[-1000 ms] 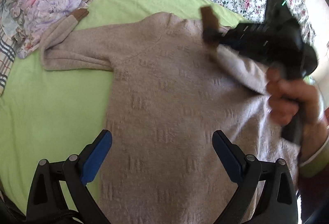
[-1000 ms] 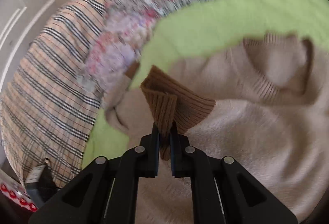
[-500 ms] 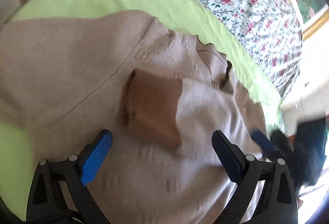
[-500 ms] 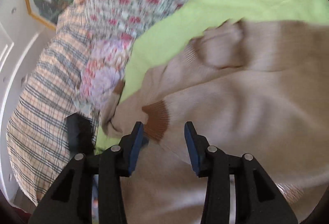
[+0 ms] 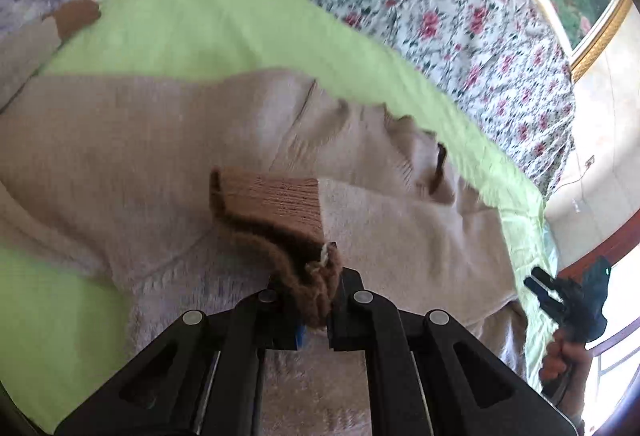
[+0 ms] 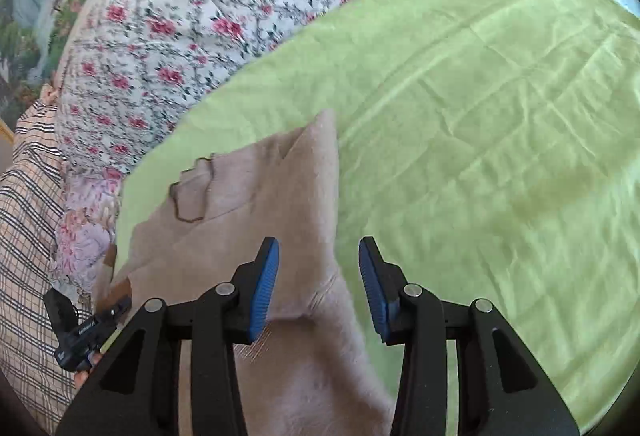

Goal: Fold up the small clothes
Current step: 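Grasp the brown cuff of the other sleeve with the left gripper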

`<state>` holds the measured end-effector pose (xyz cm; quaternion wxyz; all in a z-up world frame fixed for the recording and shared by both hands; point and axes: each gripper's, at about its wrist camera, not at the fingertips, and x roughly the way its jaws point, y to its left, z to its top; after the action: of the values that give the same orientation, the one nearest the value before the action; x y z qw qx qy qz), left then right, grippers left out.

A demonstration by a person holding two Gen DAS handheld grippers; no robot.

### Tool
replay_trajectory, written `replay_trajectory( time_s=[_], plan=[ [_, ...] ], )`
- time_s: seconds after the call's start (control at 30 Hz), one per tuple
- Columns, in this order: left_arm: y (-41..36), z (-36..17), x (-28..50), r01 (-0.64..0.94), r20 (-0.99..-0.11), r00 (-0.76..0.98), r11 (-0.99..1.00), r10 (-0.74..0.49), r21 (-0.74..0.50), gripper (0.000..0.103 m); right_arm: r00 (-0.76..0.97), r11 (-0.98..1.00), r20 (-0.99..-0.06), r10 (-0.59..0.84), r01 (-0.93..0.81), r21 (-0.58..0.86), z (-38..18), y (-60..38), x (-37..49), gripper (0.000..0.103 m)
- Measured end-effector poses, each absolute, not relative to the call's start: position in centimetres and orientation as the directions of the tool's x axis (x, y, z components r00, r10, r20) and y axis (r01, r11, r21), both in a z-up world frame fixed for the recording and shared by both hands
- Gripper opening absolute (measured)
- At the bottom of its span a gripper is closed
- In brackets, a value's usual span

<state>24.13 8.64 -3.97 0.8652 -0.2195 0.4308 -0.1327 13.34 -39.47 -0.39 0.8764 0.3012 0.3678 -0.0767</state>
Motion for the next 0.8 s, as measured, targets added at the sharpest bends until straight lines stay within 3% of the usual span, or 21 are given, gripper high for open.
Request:
replay_trajectory(
  time_s=[0.23,0.27,0.3,0.4,0.57,0.7,0.8],
  plan=[
    [7.5,-4.6,24.7,0.042,-0.723,0.572,0.894,-0.388,-0.446,0.006,0.587,0.850,-0.797,0.141,0.340,0.401,-3.3,-38.5,20.6,0.047],
    [7.9,-4.6,24.5,0.041,-0.725,0.571,0.895,-0.386,-0.444,0.006,0.591,0.863,-0.795,0.136,0.324,0.388,-3.3,-38.4,20.5,0.022],
    [7.9,-4.5,24.4,0.043,-0.725,0.569,0.895,-0.387,-0.444,0.006,0.588,0.872,-0.799,0.128,0.317,0.373,-2.9,-38.4,20.5,0.010],
    [7.1,-3.6,24.6,0.082,-0.706,0.574,0.887,-0.415,-0.454,0.006,0.649,0.875,-0.757,0.081,0.317,0.366,-0.5,-39.3,18.7,0.008],
    [5.0,-4.2,25.4,0.098,-0.740,0.569,0.922,-0.360,-0.373,0.006,0.585,0.889,-0.809,0.048,0.344,0.302,-2.9,-39.6,18.8,0.009],
    [6.3,-4.9,25.1,0.084,-0.739,0.556,0.911,-0.380,-0.405,0.007,0.606,0.894,-0.786,-0.126,0.413,0.175,-0.4,-38.2,17.0,0.022],
    [6.1,-4.8,24.9,0.089,-0.742,0.559,0.916,-0.371,-0.391,0.008,0.675,0.946,-0.738,-0.019,0.252,0.206,0.7,-34.0,15.6,0.022]
  ],
)
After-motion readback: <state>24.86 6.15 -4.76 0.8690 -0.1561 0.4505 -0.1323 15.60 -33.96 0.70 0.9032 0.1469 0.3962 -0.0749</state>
